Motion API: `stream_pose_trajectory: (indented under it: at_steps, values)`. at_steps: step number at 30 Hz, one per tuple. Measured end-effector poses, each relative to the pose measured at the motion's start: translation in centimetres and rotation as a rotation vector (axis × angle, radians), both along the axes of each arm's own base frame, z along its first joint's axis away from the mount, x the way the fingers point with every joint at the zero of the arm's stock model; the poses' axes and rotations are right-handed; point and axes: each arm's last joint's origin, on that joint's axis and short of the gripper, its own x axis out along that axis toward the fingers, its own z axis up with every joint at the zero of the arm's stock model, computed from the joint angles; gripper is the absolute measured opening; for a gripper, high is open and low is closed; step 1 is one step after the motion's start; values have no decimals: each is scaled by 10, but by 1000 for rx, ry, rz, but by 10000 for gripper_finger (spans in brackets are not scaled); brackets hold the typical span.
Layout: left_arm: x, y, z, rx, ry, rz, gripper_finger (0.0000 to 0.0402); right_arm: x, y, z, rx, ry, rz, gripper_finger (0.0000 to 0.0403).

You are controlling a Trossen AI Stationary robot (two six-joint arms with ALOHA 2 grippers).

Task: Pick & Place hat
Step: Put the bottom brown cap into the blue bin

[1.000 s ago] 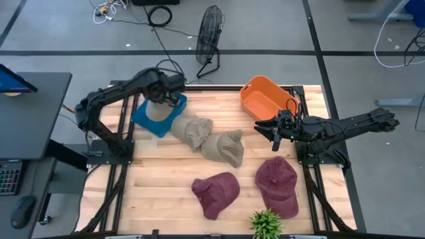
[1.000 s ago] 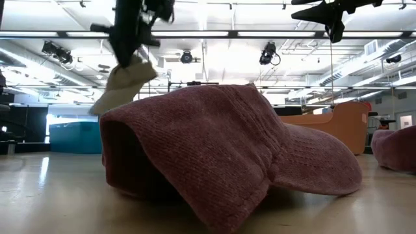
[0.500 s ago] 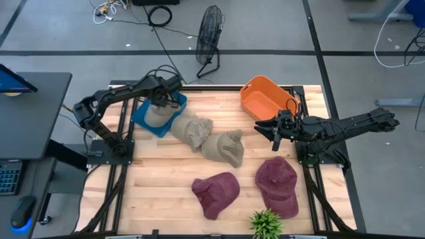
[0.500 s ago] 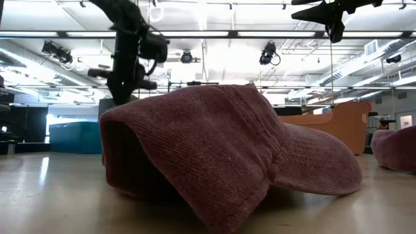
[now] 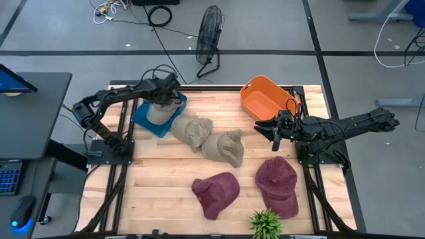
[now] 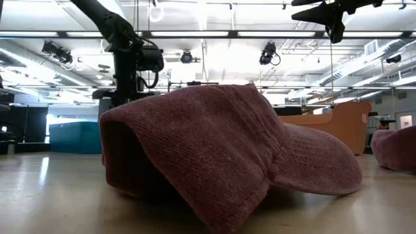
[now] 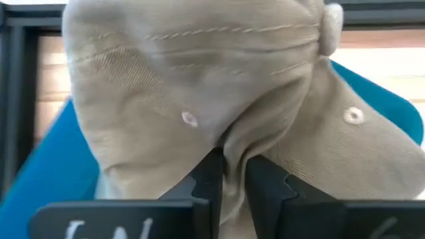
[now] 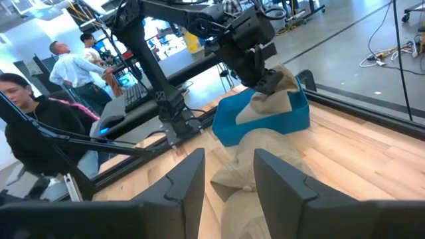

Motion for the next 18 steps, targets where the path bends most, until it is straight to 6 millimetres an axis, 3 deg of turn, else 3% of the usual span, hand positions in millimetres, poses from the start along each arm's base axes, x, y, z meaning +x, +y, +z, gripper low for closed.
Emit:
stream_pose_trajectory:
  at_steps: [9,18]
  values:
    - [-1,-6,-8,-47,-21,-80,119,0,0,-1,-2,8,0,135]
    - [9,-13,64,73,14,-191,128,0,0,0,6,-3,-1,116]
